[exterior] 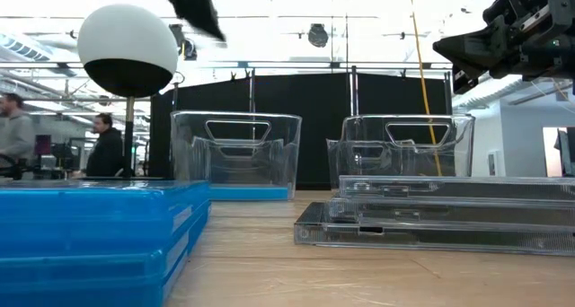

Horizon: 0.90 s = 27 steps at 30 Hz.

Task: Pick & place jewel cases by type
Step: Put the black cd case into the right transparent bin

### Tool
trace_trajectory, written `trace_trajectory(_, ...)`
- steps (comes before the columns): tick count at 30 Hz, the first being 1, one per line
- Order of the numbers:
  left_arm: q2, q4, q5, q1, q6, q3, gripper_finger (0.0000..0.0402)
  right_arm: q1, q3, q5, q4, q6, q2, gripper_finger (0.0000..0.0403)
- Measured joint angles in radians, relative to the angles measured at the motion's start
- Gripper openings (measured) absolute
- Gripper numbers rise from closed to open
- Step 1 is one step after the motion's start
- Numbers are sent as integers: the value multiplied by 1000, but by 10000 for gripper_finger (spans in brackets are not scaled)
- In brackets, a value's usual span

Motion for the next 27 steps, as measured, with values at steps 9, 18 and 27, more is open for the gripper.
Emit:
trace_trajectory(9,-295,-237,-387,-296,-271,55,3,0,0,0,0,0,0,0)
trace_trajectory(18,-447,-70,-414,-517,-395,-327,2,0,0,1,0,0,0,0)
trace_trajectory(27,-631,582,-89,-525,-151,-737,1,0,0,2,0,0,0,0)
